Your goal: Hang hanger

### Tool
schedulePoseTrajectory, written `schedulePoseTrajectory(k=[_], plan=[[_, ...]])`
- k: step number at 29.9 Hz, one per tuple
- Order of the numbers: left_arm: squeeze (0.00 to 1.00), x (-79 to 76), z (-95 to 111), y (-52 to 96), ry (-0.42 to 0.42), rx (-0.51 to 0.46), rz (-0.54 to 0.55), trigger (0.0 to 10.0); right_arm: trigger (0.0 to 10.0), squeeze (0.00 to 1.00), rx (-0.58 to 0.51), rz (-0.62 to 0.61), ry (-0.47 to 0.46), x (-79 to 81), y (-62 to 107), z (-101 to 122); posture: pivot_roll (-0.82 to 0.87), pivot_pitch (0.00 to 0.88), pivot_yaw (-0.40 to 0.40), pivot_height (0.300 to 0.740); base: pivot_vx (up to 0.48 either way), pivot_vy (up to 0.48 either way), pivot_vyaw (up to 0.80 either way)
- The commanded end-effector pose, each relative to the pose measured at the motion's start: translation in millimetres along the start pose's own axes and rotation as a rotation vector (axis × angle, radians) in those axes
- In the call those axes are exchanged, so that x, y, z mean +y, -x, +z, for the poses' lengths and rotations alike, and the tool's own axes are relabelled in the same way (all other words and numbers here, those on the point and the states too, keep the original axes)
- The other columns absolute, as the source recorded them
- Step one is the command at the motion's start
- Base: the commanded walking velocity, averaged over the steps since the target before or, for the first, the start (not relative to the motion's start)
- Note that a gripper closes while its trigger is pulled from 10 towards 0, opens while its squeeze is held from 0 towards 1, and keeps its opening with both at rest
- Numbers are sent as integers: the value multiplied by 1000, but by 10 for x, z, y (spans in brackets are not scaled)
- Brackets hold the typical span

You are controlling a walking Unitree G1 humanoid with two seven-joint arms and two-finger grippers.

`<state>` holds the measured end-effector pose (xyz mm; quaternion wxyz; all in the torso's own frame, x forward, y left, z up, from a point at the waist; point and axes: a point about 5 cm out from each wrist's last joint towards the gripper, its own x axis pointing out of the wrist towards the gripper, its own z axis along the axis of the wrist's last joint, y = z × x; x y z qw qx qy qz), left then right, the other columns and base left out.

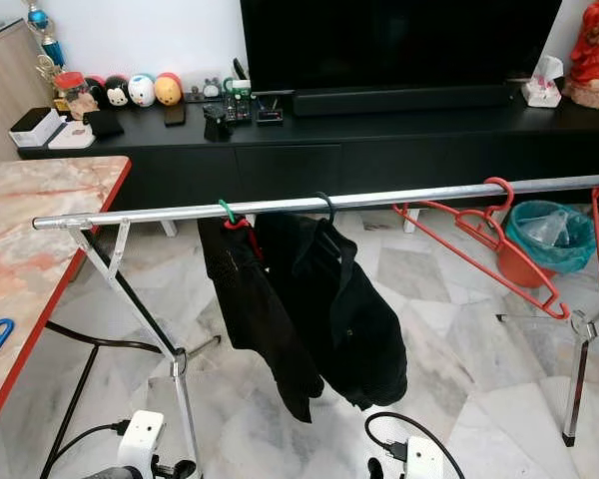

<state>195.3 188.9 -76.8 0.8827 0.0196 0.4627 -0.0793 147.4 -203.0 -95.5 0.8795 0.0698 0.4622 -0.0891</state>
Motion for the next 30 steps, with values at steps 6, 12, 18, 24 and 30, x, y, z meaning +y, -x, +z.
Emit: schedulePoseTrajectory(k=[6, 12, 18, 24, 30], plan=[[0, 5, -60, 7, 17, 21, 8, 10000, 10000, 0, -117, -12, 77, -92, -24, 285, -63, 0, 41, 740, 0, 0, 0], [0, 13, -68, 11, 17, 23, 10, 10000, 10000, 0, -244, -9, 103, -119, -8, 473, -75, 0, 44, 740, 0, 0, 0], [0, 8, -72, 12, 5, 24, 0, 10000, 10000, 0, -517, 0, 157, -131, 162, 621, -77, 0, 50, 740, 0, 0, 0], [0, 18, -73, 16, -8, 25, -6, 10000, 10000, 0, -728, 37, 197, -52, 466, 667, -84, 0, 57, 740, 0, 0, 0], [0, 8, -60, 11, -19, 24, -10, 10000, 10000, 0, -891, 86, 181, 72, 645, 996, -87, 0, 64, 740, 0, 0, 0]])
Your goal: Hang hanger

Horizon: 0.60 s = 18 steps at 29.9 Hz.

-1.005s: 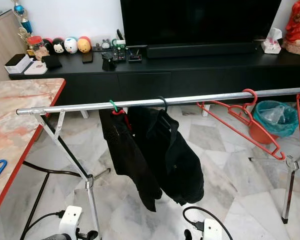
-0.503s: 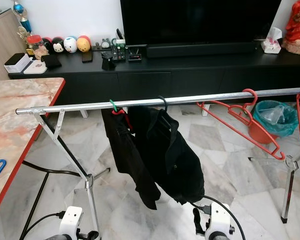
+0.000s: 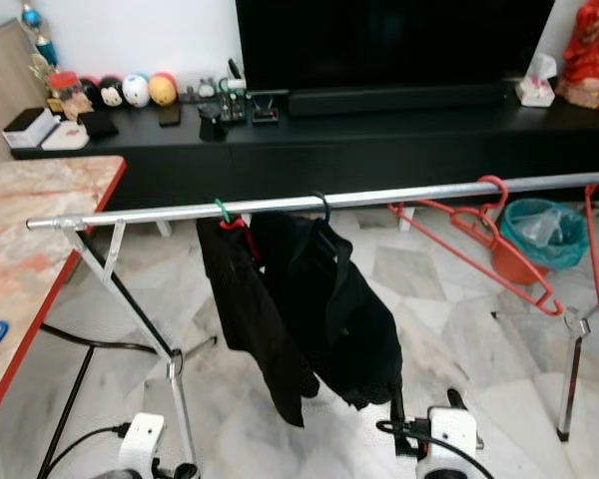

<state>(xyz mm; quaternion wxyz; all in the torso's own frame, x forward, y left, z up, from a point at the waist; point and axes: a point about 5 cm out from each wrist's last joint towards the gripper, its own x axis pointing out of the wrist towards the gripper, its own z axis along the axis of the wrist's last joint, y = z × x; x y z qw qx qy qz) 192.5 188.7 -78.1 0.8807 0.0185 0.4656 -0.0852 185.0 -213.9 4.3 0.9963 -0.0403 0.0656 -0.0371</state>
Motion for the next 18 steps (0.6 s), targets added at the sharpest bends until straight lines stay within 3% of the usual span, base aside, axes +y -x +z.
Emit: schedulePoseTrajectory(k=[1, 3, 5, 7, 10, 18], plan=[[0, 8, -25, 4, -17, 17, 1, 10000, 10000, 0, -84, 38, -23, 61, -163, 212, -85, 0, 66, 740, 0, 0, 0], [0, 2, -14, 1, -18, 14, -1, 10000, 10000, 0, -102, 47, -31, 73, -304, 310, -84, 0, 68, 740, 0, 0, 0], [0, 2, -14, 1, -18, 14, -1, 10000, 10000, 0, -102, 47, -31, 73, -304, 310, -84, 0, 68, 740, 0, 0, 0], [0, -7, 4, -4, -17, 7, -2, 10000, 10000, 0, -140, 56, -77, 97, -481, 521, -73, 0, 67, 740, 0, 0, 0], [0, 8, -15, 3, -12, 8, 7, 10000, 10000, 0, -155, 86, -112, 154, -570, 628, -72, 0, 68, 740, 0, 0, 0], [0, 39, -73, 20, 11, 9, 25, 10000, 10000, 0, -111, 98, -78, 149, -519, 552, -71, 0, 71, 740, 0, 0, 0]])
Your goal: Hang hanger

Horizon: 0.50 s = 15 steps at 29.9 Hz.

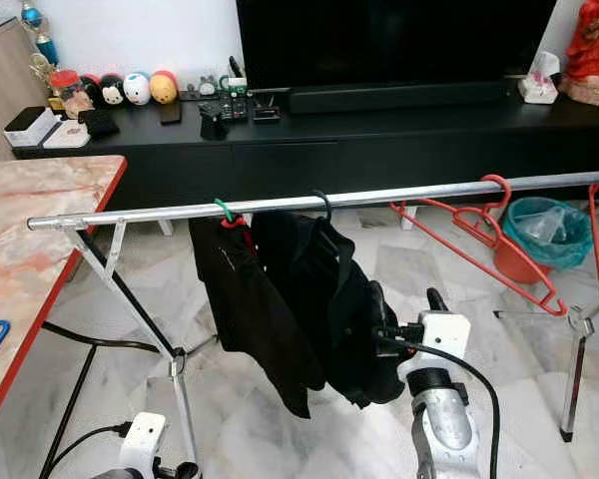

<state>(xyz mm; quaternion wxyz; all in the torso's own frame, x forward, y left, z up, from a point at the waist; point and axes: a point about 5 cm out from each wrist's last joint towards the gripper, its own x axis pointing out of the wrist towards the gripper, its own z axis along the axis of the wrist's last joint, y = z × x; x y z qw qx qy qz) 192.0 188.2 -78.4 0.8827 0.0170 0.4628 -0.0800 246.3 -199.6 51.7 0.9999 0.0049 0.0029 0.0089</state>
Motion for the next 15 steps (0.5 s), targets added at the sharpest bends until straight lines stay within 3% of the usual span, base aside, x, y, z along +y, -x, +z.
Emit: schedulePoseTrajectory(k=[1, 10, 15], plan=[[0, 45, -84, 23, -1, 22, 19, 10000, 10000, 0, 21, 12, 21, 3, 31, -10, -71, 0, 71, 740, 0, 0, 0], [0, 31, -182, 36, 2, 46, 33, 10000, 10000, 0, 41, 23, 38, -35, 67, -26, -75, 0, 74, 740, 0, 0, 719], [0, 24, -223, 42, 9, 54, 38, 10000, 10000, 0, 54, 15, 17, -40, 43, -33, -75, 0, 74, 740, 0, 0, 0]])
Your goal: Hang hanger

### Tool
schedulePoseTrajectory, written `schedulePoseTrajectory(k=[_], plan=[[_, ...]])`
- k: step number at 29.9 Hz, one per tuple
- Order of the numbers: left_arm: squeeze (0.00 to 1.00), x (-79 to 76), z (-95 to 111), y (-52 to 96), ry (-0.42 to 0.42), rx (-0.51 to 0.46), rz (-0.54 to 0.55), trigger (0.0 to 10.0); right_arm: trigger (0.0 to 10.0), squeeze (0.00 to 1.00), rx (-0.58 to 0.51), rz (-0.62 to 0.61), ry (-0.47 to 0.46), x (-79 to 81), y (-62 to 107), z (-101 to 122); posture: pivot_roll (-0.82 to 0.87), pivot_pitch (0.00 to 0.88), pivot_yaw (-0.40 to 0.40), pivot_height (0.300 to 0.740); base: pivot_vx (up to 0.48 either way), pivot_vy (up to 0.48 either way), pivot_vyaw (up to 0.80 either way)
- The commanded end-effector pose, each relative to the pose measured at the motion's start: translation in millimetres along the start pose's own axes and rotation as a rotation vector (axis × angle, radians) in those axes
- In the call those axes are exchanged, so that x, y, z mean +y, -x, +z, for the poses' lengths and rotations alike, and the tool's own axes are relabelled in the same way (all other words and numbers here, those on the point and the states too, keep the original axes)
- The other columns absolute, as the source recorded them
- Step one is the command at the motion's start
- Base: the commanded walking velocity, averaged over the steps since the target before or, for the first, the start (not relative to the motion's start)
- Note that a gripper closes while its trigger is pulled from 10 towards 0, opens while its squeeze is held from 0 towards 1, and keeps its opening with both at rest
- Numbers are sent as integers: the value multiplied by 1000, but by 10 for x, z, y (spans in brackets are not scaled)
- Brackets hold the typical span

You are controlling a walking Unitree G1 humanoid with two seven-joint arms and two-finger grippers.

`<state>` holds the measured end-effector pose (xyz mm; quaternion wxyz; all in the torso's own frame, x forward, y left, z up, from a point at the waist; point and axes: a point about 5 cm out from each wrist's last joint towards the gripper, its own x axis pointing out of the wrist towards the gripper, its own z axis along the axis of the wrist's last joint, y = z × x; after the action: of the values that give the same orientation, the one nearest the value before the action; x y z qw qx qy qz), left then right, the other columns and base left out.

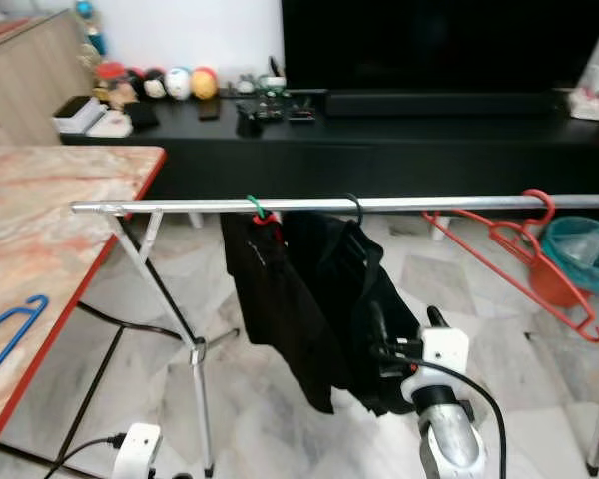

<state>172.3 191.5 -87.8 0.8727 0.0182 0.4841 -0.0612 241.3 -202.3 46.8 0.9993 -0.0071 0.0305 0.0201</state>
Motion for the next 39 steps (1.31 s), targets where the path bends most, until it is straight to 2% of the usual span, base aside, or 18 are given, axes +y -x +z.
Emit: schedulePoseTrajectory(k=[1, 11, 15, 24, 34, 39], plan=[[0, 22, -8, 4, -9, 7, 8, 10000, 10000, 0, -2, -6, -7, -13, -7, 17, -75, 0, 74, 740, 0, 0, 0], [0, 14, 7, 1, -10, -8, 18, 10000, 10000, 0, -38, 19, -9, -13, -37, 107, -78, 0, 77, 740, 0, 0, 0], [0, 10, 3, 1, -9, -8, 21, 10000, 10000, 0, -48, 37, 56, -6, -47, 142, -81, 0, 75, 740, 0, 0, 0], [0, 9, -3, 1, -13, -7, 28, 10000, 10000, 0, -62, 67, 39, 18, -28, 171, -81, 0, 74, 740, 0, 0, 634], [0, 4, 2, -1, -8, -9, 30, 10000, 10000, 0, -43, 90, 40, 20, -25, 169, -82, 0, 72, 740, 0, 0, 0], [0, 1, 3, -2, -7, -10, 31, 10000, 10000, 0, -49, 99, 67, 20, -18, 181, -80, 0, 72, 740, 264, 0, 253]])
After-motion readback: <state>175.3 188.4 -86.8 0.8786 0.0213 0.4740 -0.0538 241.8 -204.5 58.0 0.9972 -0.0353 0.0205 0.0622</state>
